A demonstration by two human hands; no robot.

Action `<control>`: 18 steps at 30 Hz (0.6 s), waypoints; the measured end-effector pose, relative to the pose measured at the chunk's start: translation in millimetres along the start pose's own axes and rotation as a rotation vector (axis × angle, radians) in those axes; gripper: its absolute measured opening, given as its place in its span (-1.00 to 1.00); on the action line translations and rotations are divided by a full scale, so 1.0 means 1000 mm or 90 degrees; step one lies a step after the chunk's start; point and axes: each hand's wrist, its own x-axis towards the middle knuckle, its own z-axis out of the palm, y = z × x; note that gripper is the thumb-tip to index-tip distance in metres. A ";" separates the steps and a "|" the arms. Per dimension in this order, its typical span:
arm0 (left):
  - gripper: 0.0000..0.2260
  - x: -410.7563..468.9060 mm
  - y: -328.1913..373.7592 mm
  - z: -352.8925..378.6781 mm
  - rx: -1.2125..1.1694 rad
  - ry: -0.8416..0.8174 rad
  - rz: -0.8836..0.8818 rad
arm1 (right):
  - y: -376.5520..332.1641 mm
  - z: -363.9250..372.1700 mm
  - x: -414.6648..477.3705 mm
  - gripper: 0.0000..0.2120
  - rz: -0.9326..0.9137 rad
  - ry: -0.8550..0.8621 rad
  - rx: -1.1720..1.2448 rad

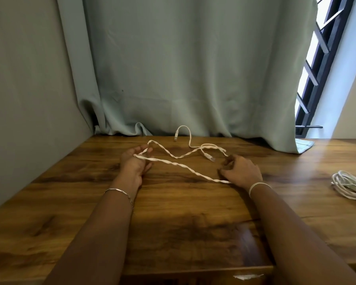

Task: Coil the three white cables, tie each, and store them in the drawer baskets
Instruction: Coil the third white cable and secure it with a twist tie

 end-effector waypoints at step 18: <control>-0.79 0.006 -0.003 -0.002 0.360 0.143 0.170 | 0.020 -0.004 0.015 -0.68 0.162 0.223 0.173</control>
